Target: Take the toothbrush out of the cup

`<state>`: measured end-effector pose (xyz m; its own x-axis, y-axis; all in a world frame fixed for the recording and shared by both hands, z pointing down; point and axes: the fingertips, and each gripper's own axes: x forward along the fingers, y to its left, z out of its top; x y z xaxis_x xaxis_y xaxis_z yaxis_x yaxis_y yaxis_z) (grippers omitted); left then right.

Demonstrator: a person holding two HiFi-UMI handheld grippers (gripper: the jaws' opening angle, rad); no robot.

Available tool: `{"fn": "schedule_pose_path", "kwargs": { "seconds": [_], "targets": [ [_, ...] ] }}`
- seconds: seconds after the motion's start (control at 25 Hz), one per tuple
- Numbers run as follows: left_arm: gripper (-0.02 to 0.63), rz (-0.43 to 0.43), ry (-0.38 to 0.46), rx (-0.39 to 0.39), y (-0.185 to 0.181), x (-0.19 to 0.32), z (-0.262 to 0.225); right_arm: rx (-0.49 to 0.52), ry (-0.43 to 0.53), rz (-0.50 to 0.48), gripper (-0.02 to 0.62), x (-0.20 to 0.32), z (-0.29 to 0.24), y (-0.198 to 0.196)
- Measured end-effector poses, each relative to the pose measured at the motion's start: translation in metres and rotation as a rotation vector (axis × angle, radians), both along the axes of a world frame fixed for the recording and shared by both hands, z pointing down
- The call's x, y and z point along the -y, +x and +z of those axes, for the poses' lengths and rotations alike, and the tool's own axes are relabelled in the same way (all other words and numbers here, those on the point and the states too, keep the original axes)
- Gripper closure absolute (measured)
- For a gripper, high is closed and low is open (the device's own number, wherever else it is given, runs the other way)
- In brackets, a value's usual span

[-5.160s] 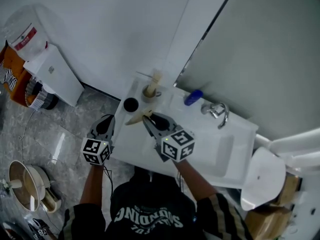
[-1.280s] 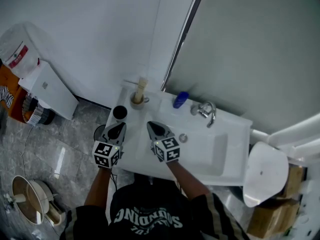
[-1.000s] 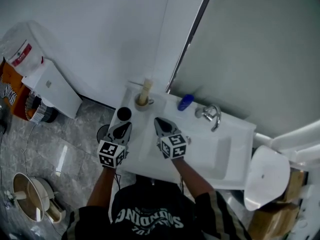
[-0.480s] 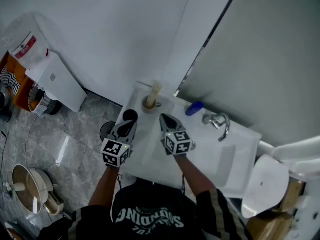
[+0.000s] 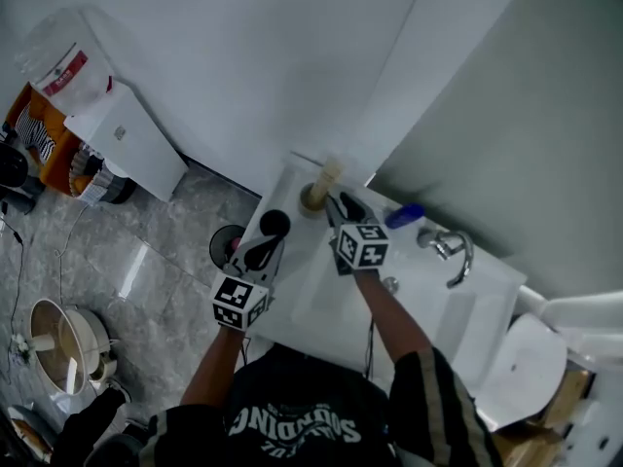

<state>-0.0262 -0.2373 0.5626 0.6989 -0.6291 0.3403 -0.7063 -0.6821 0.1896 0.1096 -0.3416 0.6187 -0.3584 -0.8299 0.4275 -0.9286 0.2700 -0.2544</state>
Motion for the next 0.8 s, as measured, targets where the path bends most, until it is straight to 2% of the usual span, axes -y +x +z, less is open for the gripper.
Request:
{"fn": "schedule_pose_path", "kwargs": {
  "seconds": [0.32,0.4,0.6,0.68,0.8],
  "targets": [
    [0.606,-0.032,-0.026,0.018,-0.019,-0.003,0.012,0.035,-0.130,0.047,0.466,0.046,0.035,0.005],
    [0.606,-0.044,-0.035,0.021,-0.025,-0.003,0.014,0.031,-0.148,0.030,0.466,0.052,0.039,0.003],
    [0.606,-0.058,-0.048,0.028,-0.036,-0.003,0.019,0.001,-0.140,-0.031,0.468,0.059,0.042,-0.002],
    [0.606,-0.058,-0.049,0.030,-0.037,-0.002,0.020,0.024,-0.124,-0.040,0.516,0.060,0.039,-0.003],
    [0.606,-0.061,-0.042,0.031,-0.039,-0.002,0.019,0.010,-0.104,-0.053,0.538,0.057,0.035,-0.006]
  ]
}}
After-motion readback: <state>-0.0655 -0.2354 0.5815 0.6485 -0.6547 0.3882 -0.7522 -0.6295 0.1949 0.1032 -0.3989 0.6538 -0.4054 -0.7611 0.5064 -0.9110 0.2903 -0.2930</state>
